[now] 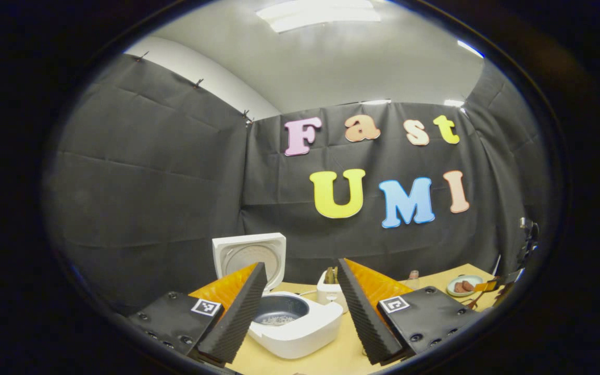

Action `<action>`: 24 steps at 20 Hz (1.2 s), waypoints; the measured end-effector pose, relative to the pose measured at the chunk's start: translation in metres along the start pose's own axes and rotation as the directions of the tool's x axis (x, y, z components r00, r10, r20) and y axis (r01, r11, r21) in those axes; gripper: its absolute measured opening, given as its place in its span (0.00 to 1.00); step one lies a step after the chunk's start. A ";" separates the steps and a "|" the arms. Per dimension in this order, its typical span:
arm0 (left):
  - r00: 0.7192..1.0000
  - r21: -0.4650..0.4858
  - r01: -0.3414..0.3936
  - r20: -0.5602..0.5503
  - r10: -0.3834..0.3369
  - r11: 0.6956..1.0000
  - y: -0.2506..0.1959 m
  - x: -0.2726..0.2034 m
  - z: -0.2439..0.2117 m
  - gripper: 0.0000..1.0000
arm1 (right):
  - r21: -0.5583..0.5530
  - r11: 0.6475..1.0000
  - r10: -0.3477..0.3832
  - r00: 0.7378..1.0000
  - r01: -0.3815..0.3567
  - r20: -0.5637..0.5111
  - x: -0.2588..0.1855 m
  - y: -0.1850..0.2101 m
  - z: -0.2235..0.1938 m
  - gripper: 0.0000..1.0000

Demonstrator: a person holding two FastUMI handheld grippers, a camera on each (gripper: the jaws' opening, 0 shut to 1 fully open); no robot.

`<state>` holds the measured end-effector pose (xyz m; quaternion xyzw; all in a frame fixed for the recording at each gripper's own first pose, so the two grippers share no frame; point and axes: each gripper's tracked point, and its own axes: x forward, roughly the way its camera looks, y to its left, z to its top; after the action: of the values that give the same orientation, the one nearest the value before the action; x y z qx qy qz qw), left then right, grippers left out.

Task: Close the left gripper, press the button to open the rice cooker; take a wooden spoon from the chopstick holder with the right hand, scoop a spoonful of rice and pour it into the rice cooker, then put the wooden spoon back into the chopstick holder.

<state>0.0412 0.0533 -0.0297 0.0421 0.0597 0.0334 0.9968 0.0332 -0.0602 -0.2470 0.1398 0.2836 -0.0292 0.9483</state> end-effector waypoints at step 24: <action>0.983 0.052 -0.181 0.031 0.180 0.982 0.117 0.226 0.033 0.94 | -0.137 0.956 -0.199 0.915 0.261 0.349 -0.110 0.012 0.104 0.98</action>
<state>0.2619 0.1834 -0.0131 0.0747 0.0433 0.1215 0.9888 -0.0028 -0.0803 -0.1008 0.0118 0.1358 -0.1382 0.9810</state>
